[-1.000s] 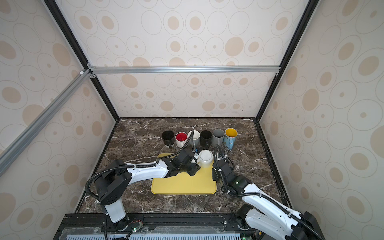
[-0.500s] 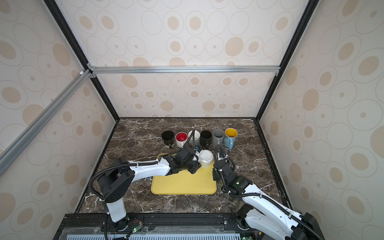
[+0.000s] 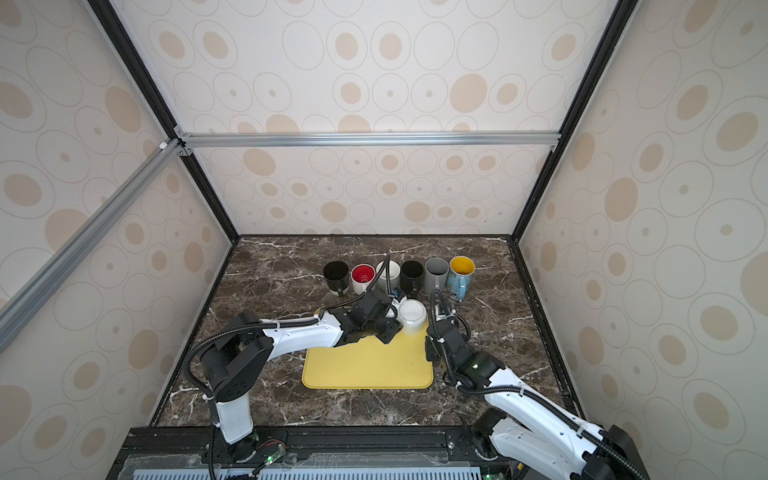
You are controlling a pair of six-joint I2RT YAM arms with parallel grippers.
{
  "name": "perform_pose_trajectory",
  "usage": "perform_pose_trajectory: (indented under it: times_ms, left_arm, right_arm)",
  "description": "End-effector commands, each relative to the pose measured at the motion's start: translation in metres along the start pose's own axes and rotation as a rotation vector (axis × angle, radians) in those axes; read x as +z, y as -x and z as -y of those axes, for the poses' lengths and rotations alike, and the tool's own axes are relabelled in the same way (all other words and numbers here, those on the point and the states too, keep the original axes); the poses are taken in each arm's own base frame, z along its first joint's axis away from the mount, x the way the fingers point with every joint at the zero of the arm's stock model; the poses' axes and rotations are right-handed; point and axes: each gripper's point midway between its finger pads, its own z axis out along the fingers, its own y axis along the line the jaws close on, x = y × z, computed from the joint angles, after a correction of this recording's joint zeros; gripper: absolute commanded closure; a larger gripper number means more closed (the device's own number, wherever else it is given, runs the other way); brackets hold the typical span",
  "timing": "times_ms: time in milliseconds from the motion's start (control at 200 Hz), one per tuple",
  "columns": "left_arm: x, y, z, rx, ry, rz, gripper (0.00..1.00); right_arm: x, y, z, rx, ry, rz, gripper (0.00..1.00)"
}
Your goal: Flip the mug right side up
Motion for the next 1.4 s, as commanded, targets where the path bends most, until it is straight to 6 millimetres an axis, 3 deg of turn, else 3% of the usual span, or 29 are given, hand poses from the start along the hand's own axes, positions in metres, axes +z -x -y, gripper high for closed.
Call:
perform_pose_trajectory:
  times_ms: [0,765,940,1075,1396]
  left_arm:
    - [0.003,0.010,0.000,0.024,-0.008,0.008,0.56]
    - [0.012,0.004,-0.002,0.031,-0.006,-0.026,0.63]
    - [0.015,0.002,-0.002,0.027,-0.005,-0.037,0.68]
    - [0.014,0.005,-0.003,0.024,-0.004,-0.032,0.74]
    - [0.008,0.012,-0.002,0.021,-0.007,-0.013,0.74]
  right_arm:
    - [0.001,0.002,0.002,0.004,-0.006,0.011,0.64]
    - [0.002,0.002,0.001,0.011,0.002,0.021,0.64]
    - [0.004,-0.001,0.000,0.016,0.007,0.010,0.64]
    - [0.004,-0.001,0.000,0.017,0.009,0.012,0.64]
    - [0.006,-0.002,-0.003,0.016,0.023,0.004,0.64]
